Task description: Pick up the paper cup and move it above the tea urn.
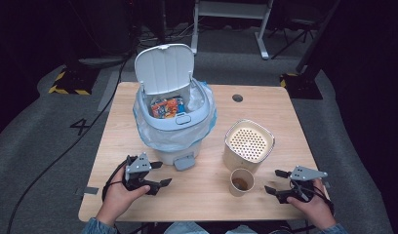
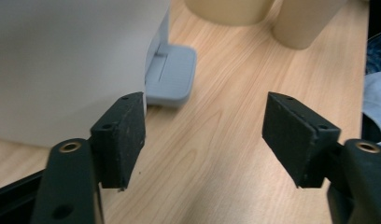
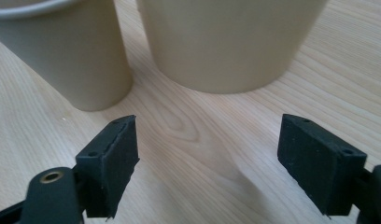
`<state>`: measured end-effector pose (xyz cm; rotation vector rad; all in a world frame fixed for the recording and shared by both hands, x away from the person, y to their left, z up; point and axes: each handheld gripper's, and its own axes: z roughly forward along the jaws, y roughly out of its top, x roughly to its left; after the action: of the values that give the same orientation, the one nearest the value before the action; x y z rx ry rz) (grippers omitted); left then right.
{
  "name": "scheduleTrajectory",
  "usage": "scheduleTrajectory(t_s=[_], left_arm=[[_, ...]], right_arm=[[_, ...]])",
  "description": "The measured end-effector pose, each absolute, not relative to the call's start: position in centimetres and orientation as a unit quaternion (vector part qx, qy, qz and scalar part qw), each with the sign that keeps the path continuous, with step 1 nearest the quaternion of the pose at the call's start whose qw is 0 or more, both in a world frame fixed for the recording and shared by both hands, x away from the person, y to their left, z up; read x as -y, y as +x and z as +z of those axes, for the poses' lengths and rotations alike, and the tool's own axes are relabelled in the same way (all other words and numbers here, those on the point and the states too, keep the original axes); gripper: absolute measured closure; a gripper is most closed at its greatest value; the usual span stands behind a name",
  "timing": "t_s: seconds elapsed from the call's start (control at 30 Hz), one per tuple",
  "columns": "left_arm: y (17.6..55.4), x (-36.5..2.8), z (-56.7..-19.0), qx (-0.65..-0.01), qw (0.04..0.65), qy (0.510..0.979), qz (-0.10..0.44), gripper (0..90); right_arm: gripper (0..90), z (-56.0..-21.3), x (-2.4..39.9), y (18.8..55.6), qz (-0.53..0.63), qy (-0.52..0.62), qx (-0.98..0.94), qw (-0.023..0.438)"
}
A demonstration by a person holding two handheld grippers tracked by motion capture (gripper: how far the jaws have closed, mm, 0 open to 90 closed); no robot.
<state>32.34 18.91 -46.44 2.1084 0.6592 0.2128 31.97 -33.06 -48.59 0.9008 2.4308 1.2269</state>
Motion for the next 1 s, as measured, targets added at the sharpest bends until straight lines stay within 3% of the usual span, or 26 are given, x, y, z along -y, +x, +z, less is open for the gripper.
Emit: scheduleTrajectory(t_s=[0.63,1.0], left_arm=[[33.1,-17.7,-49.6,-0.273,0.338,0.895,0.098,31.7],[33.1,-17.9,-50.4,-0.28,0.366,0.882,0.104,26.5]], right_arm=[[24.9,-48.7,27.7,31.1,0.45,0.237,-0.856,0.099],[24.6,-49.5,25.5,31.3,0.462,0.222,-0.853,0.094]])
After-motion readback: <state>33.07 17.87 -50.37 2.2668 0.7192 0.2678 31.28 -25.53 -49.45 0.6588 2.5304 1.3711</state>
